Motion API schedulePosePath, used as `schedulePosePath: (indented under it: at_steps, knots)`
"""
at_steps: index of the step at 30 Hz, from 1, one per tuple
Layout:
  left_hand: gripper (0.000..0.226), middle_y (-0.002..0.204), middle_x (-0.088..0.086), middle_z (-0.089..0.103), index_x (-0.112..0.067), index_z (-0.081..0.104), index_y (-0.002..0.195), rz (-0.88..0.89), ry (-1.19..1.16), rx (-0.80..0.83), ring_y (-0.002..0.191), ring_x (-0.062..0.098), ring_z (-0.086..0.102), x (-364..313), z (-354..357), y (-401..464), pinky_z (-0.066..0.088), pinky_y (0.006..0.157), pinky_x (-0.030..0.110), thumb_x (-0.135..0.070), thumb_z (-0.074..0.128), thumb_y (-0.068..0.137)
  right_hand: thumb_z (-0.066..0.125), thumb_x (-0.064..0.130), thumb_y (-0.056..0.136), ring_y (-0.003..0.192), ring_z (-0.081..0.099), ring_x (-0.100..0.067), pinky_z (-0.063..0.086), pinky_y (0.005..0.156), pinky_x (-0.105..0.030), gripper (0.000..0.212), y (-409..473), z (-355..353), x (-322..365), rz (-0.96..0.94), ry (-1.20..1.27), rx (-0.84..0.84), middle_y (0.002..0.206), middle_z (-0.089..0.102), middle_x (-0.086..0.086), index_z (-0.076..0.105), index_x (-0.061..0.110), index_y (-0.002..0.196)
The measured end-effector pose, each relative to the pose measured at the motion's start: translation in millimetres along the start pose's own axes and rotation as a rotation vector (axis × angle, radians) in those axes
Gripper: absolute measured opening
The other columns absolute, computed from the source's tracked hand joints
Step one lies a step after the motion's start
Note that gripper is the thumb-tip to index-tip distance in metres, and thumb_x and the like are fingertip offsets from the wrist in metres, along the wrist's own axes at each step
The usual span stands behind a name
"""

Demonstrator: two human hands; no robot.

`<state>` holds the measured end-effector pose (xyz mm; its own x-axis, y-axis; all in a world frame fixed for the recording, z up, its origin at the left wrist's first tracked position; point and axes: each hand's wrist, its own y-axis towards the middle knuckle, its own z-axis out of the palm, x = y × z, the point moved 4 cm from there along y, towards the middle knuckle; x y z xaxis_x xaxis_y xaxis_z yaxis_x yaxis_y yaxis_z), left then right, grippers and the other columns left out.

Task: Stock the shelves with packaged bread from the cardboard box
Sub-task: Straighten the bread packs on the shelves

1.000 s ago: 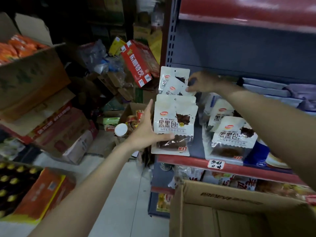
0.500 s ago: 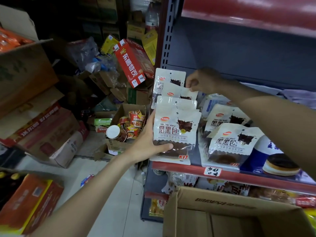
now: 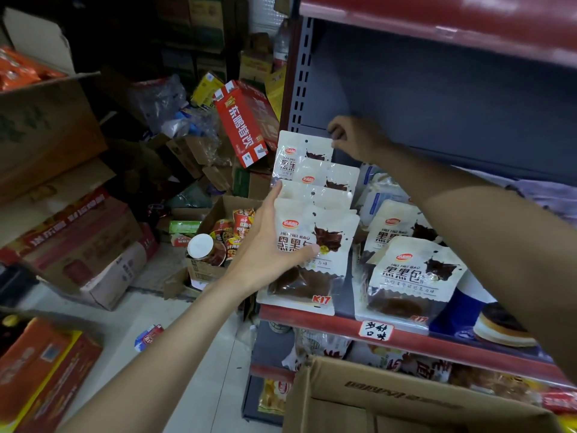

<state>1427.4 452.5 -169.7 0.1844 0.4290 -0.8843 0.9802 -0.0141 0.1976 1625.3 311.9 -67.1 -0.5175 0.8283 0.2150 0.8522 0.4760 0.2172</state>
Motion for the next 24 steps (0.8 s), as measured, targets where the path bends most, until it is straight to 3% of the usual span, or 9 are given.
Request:
schedulePosePath:
  at_steps: [3,7,11,15,16,19,20,22,24]
  knots:
    - [0.111,0.152,-0.018,0.023,-0.054,-0.002,0.141,-0.008,-0.014,-0.017,0.136,0.008,0.033,3,1,0,0.036,0.110,0.045,-0.064,0.075,0.062,0.070,0.007,0.083,0.092,0.063,-0.031,0.044,0.075,-0.027,0.026,6,8,1,0.002,-0.018,0.024,0.100,0.068,-0.018,0.063,-0.003,0.106]
    - [0.110,0.153,-0.020,0.020,-0.052,-0.003,0.142,-0.009,-0.004,-0.014,0.138,0.007,0.030,2,1,1,0.033,0.112,0.041,-0.066,0.072,0.063,0.072,0.025,0.081,0.084,0.062,-0.030,0.050,0.074,-0.035,0.018,11,14,0,0.001,-0.228,0.037,0.091,0.070,-0.012,0.070,0.008,0.089]
    - [0.111,0.145,-0.029,0.015,-0.040,-0.002,0.148,0.009,0.011,-0.022,0.137,0.003,0.026,1,2,4,0.029,0.107,0.027,-0.049,0.078,0.071,0.067,0.013,0.080,0.082,0.062,-0.033,0.051,0.073,-0.036,0.009,5,4,-3,-0.026,-0.339,-0.045,0.088,0.069,-0.016,0.070,0.005,0.081]
    - [0.112,0.147,-0.026,0.017,-0.040,-0.004,0.147,-0.006,-0.014,-0.009,0.134,0.001,0.028,2,4,5,0.030,0.106,0.028,-0.044,0.079,0.071,0.067,0.019,0.083,0.095,0.064,-0.034,0.048,0.080,-0.036,0.014,-4,-9,-22,0.057,-0.437,-0.011,0.098,0.068,-0.017,0.072,0.007,0.089]
    - [0.112,0.147,-0.026,0.019,-0.040,-0.004,0.147,-0.014,-0.018,-0.004,0.134,0.002,0.030,2,4,5,0.031,0.107,0.029,-0.043,0.079,0.072,0.068,0.021,0.083,0.092,0.064,-0.033,0.046,0.078,-0.035,0.013,-6,-10,-28,0.068,-0.446,0.019,0.093,0.068,-0.016,0.070,0.009,0.078]
    - [0.113,0.147,-0.021,0.023,-0.039,-0.005,0.147,-0.022,-0.033,0.010,0.135,0.004,0.031,2,5,6,0.031,0.110,0.034,-0.041,0.080,0.072,0.068,0.025,0.084,0.086,0.061,-0.033,0.041,0.073,-0.033,0.036,-11,-8,-38,0.069,-0.437,0.089,0.084,0.065,-0.016,0.050,0.014,0.055]
    - [0.113,0.147,-0.020,0.025,-0.037,-0.006,0.147,-0.025,-0.035,0.014,0.134,0.004,0.032,2,6,6,0.031,0.110,0.034,-0.039,0.080,0.073,0.068,0.027,0.084,0.091,0.061,-0.034,0.043,0.075,-0.034,0.033,-13,-8,-37,0.062,-0.421,0.097,0.089,0.066,-0.016,0.053,0.015,0.058]
    - [0.114,0.144,-0.020,0.027,-0.035,-0.006,0.148,-0.031,-0.037,0.018,0.132,0.004,0.034,1,6,7,0.032,0.110,0.032,-0.034,0.080,0.073,0.068,0.029,0.084,0.099,0.060,-0.035,0.048,0.084,-0.038,0.014,-16,-10,-36,0.065,-0.370,0.086,0.102,0.067,-0.015,0.068,0.015,0.082]
    - [0.114,0.141,-0.022,0.028,-0.036,-0.006,0.148,-0.032,-0.042,0.022,0.131,0.004,0.035,0,8,8,0.033,0.110,0.033,-0.031,0.080,0.073,0.066,0.025,0.086,0.103,0.060,-0.033,0.049,0.090,-0.042,0.022,-17,-13,-37,0.065,-0.316,0.038,0.110,0.067,-0.014,0.069,0.012,0.104]
